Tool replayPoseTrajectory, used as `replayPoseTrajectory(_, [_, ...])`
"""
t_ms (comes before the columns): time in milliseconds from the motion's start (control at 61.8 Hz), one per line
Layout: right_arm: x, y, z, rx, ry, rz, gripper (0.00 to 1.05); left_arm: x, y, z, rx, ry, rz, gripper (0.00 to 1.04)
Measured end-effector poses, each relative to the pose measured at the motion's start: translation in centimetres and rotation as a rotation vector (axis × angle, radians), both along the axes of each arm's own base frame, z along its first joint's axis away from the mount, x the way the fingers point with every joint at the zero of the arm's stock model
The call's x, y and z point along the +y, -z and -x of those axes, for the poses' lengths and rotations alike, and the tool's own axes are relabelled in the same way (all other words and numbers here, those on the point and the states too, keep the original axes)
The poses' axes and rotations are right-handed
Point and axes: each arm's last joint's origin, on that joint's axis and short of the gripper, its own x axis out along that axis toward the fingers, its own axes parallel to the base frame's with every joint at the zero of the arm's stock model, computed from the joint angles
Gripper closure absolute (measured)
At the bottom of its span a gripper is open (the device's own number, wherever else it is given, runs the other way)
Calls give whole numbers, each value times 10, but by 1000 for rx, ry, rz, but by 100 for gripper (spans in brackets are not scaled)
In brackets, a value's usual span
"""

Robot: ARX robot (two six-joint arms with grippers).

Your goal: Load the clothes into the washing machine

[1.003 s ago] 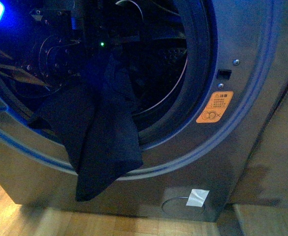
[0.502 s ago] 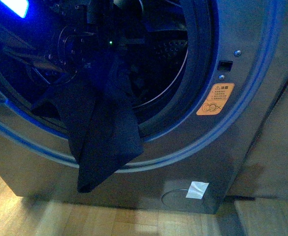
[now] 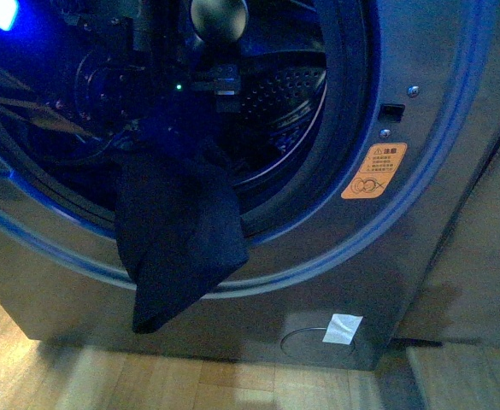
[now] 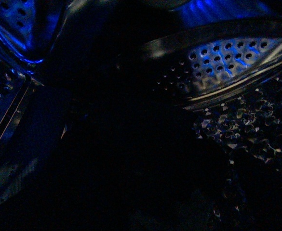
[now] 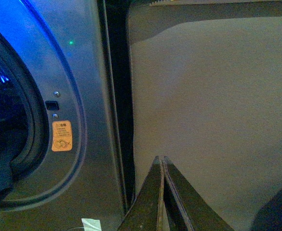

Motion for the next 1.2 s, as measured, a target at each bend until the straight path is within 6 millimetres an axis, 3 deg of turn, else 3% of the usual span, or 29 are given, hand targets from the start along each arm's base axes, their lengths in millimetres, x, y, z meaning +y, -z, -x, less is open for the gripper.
replayPoseTrajectory(194, [0, 0, 0, 0, 0, 0, 102, 10, -12, 37, -11, 29, 62, 7])
replayPoseTrajectory(388, [0, 0, 0, 0, 0, 0, 102, 18, -21, 88, -19, 99, 91, 7])
replayPoseTrajectory(502, [0, 0, 0, 0, 0, 0, 102, 25, -27, 125, -21, 133, 96, 7])
replayPoseTrajectory(679, [0, 0, 0, 0, 0, 0, 102, 33, -46, 199, -17, 237, 150, 7])
replayPoseTrajectory(744, [0, 0, 0, 0, 0, 2, 101, 36, -54, 228, -145, 96, 82, 18])
replayPoseTrajectory(809, [0, 0, 0, 0, 0, 1, 88, 51, -59, 259, -220, -33, 26, 32])
replayPoseTrajectory(874, [0, 0, 0, 0, 2, 1, 76, 65, -59, 275, -241, -73, 7, 45])
replayPoseTrajectory(1149, [0, 0, 0, 0, 0, 1, 21, 94, -46, 315, -224, -78, -22, 100])
replayPoseTrajectory(1197, [0, 0, 0, 0, 0, 1, 13, 97, -44, 320, -223, -79, -23, 101])
